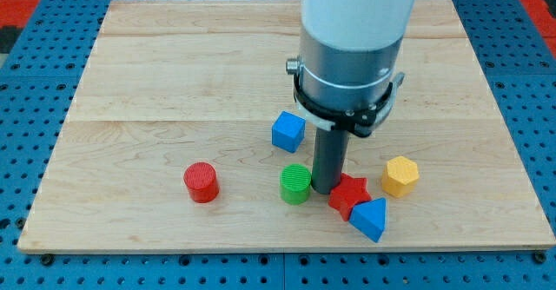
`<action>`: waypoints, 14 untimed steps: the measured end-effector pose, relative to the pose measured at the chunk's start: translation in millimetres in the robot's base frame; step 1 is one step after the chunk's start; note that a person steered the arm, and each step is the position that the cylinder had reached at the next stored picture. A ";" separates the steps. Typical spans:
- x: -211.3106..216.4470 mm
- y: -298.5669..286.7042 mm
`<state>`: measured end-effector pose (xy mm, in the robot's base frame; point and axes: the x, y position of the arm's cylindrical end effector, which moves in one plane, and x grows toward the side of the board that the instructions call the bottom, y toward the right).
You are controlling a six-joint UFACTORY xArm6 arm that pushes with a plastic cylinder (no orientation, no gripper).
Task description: Slide the blue triangle at the top side of the red circle
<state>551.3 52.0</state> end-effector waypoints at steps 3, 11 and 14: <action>-47.7 0.4; 57.6 41.6; -42.3 4.8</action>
<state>509.0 56.8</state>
